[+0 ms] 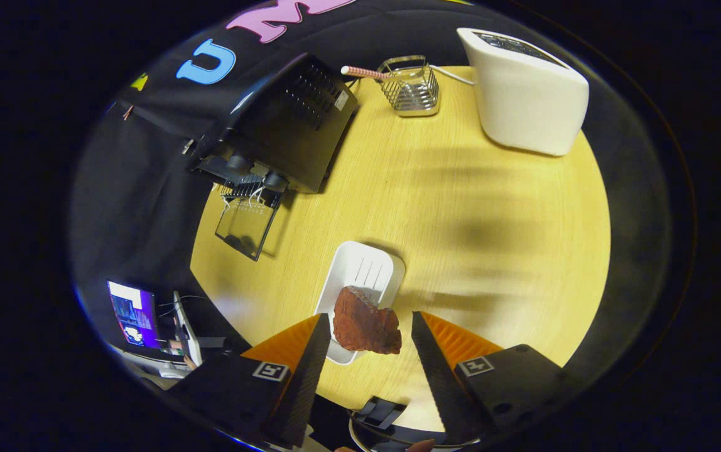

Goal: Open the toaster oven, put the food inside, and close the toaster oven door.

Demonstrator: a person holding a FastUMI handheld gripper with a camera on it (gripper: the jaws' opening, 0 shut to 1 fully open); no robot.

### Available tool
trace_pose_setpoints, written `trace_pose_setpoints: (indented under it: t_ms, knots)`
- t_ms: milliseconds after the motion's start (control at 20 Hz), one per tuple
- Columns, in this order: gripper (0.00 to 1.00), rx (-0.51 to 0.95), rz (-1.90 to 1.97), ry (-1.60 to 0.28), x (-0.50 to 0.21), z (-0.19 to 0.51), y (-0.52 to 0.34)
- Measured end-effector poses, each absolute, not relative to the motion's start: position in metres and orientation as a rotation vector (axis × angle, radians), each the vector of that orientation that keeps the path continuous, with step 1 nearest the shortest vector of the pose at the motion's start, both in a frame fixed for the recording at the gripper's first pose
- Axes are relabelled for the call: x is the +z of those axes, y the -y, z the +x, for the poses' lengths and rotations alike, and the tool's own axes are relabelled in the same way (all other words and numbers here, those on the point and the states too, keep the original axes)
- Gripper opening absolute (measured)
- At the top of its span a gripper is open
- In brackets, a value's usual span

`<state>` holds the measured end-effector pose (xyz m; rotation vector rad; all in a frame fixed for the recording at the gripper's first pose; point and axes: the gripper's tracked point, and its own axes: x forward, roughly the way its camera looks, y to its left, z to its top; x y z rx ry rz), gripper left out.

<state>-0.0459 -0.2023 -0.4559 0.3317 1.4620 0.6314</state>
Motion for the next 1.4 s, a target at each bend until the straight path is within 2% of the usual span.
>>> trace_pose_setpoints:
  t_ms: [100,150,200,250,450,700,950,1400]
  knots:
    - [0.67,0.653,0.337,-1.482,-0.462,-0.05,0.201]
    - [0.62,0.661,0.327,-1.487,-0.465,-0.051,0.203]
    - [0.44,0.668,0.324,-1.49,-0.465,-0.053,0.205]
    - [0.34,0.678,0.326,-1.495,-0.463,-0.056,0.204]
    - [0.17,0.704,0.283,-1.453,-0.452,-0.056,0.204]
    - [0.17,0.646,0.196,-1.373,-0.433,-0.048,0.2]
    - [0.17,0.539,0.17,-1.216,-0.388,-0.043,0.187]
    - [0.17,0.519,0.297,-0.953,-0.287,-0.051,0.062]
